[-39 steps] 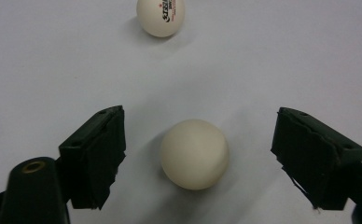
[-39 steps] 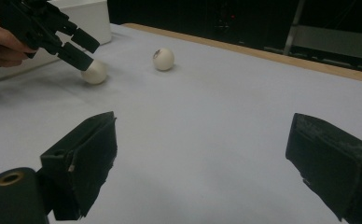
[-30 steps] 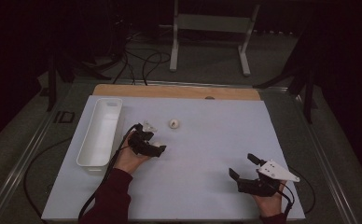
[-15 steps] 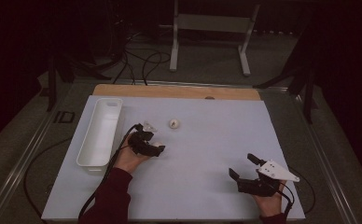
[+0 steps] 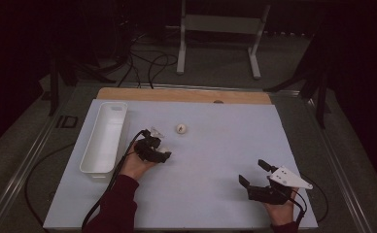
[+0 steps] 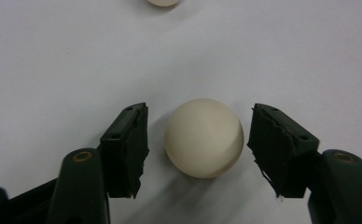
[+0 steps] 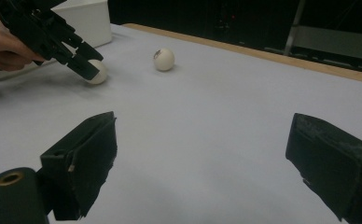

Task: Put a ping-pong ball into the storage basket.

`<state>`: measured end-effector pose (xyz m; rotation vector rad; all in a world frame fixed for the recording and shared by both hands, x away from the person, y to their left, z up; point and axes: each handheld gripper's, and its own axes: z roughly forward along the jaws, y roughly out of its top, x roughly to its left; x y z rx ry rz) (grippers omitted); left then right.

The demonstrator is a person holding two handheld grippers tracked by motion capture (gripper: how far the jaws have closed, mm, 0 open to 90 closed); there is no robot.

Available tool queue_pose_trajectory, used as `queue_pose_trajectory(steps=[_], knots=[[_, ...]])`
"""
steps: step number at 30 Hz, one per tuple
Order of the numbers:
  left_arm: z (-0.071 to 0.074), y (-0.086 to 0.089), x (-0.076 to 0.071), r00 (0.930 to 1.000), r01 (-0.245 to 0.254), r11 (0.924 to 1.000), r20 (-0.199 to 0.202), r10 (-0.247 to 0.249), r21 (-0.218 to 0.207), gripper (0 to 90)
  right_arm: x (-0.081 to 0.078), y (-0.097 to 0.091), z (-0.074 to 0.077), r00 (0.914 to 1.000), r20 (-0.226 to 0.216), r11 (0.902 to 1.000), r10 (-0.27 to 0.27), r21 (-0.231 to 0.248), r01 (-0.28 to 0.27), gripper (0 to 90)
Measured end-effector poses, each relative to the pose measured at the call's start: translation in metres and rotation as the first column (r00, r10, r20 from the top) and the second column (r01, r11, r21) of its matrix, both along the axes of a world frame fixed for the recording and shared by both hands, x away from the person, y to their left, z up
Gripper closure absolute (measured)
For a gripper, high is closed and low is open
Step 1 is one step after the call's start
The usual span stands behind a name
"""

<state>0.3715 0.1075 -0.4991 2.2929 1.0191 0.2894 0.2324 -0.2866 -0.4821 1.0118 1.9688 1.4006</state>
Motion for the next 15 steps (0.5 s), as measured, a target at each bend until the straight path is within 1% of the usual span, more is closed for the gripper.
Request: queue_pose_trajectory(steps=[8, 11, 15], knots=[[-0.0026, -0.0015, 0.0002, 0.9999, 0.002, 0.9999, -0.011, -0.002, 0.012, 41.7, -0.0001, 0.0, 0.0001, 1.0, 0.002, 1.0, -0.001, 0.001, 0.001, 8.5], [-0.0036, -0.0024, 0.0001, 0.9999, 0.004, 0.9998, -0.015, -0.003, 0.017, 44.2, -0.0001, 0.0, 0.0002, 1.0, 0.002, 1.0, -0.001, 0.002, 0.001, 8.5], [-0.0043, -0.0025, -0.0001, 0.9997, 0.008, 0.9998, -0.024, -0.007, 0.017, 49.8, -0.0004, -0.0003, 0.0004, 1.0, 0.002, 1.0, -0.003, 0.004, 0.003, 8.5]])
